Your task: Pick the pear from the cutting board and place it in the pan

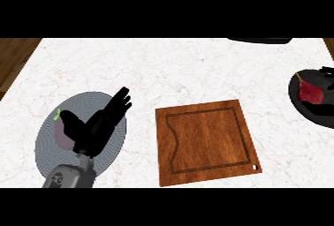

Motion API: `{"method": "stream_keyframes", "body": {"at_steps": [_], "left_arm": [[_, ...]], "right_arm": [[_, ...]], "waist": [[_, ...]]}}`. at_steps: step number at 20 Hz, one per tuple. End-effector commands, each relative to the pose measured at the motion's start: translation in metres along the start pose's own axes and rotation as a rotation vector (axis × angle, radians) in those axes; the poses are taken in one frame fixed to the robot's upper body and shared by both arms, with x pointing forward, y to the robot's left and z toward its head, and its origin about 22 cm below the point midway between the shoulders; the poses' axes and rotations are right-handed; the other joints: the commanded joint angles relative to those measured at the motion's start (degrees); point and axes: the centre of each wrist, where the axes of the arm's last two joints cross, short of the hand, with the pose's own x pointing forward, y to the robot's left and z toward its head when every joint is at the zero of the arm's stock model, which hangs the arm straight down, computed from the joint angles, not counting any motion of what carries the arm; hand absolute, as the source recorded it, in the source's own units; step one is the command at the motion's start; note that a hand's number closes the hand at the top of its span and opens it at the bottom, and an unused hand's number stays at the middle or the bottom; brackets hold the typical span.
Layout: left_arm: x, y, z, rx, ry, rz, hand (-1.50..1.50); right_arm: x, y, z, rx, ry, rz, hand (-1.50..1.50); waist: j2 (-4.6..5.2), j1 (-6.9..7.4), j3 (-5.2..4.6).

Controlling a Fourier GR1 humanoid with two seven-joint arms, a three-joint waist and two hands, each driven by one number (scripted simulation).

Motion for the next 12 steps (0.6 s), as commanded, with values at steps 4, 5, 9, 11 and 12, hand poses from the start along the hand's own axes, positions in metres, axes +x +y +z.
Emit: {"method": "stream_keyframes", "body": {"at_steps": [4, 5, 9, 11, 12], "left_arm": [[-0.002, -0.012, -0.003, -0.003, -0.015, -0.002, 0.00], [0.000, -0.002, 0.002, 0.000, -0.010, 0.004, 0.00], [0.001, 0.001, -0.001, 0.019, -0.006, -0.002, 0.00], [-0.001, -0.004, 0.004, 0.013, 0.008, 0.008, 0.00], [0.001, -0.004, -0.002, 0.005, 0.006, 0.019, 0.00]], "right_arm": [[0.005, 0.003, -0.005, 0.085, 0.024, -0.134, -1.50], [0.006, 0.011, -0.001, 0.088, 0.002, -0.188, -1.50], [0.011, 0.004, -0.011, -0.018, -0.040, -0.430, -1.50], [0.011, -0.012, -0.019, -0.031, -0.007, -0.529, -1.50], [0.004, 0.000, -0.007, -0.005, 0.026, -0.556, -1.50]], "waist": [[0.08, 0.07, 0.25], [-0.13, -0.08, 0.25], [-0.04, -1.18, 0.35], [-0.25, -0.57, 0.32], [0.14, -1.08, 0.32]]}}
